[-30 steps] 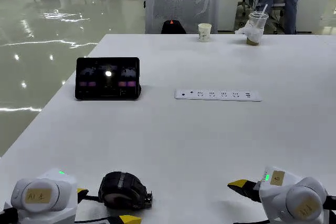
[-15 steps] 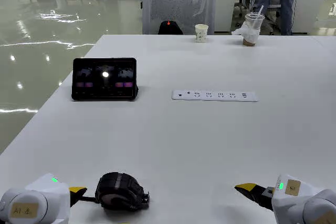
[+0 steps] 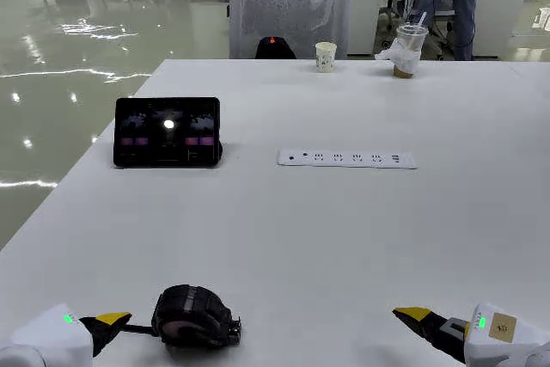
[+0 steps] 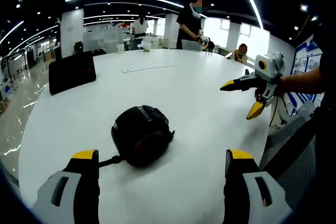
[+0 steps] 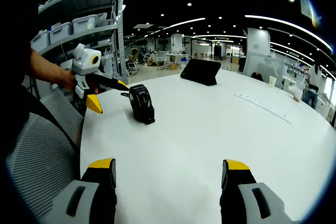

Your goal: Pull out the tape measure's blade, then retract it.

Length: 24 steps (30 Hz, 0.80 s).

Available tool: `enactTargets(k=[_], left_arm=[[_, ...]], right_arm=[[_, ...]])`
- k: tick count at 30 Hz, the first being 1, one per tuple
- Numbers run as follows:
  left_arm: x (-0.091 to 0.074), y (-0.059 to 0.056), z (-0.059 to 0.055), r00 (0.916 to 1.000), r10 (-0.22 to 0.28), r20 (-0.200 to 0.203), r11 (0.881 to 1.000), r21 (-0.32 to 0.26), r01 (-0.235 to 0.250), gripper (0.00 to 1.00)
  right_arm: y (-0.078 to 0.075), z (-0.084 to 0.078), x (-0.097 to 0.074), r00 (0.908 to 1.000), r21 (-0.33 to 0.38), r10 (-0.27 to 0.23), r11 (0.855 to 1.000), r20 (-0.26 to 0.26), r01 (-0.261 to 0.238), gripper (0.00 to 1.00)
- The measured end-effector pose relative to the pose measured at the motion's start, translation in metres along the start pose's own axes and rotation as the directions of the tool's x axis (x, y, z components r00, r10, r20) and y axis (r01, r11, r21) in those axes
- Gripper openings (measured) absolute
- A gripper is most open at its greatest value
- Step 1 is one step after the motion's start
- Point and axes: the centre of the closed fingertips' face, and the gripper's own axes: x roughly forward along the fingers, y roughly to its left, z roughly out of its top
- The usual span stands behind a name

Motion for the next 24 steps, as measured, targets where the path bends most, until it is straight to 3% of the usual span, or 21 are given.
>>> enactTargets(k=[11, 24], left_arm=[[0.0003, -0.0079, 0.0011, 0.9999, -0.004, 0.014, 1.0, 0.012, 0.004, 0.99], [-0.0051, -0.0089, 0.0083, 0.999, -0.004, 0.046, 1.0, 0.031, 0.002, 0.99]], right_arm=[[0.0069, -0.0015, -0.0016, 0.9999, 0.016, -0.004, 1.0, 0.012, 0.004, 0.89], [0.008, 0.0029, -0.0068, 0.9982, 0.022, -0.026, 0.999, 0.053, 0.025, 0.99]])
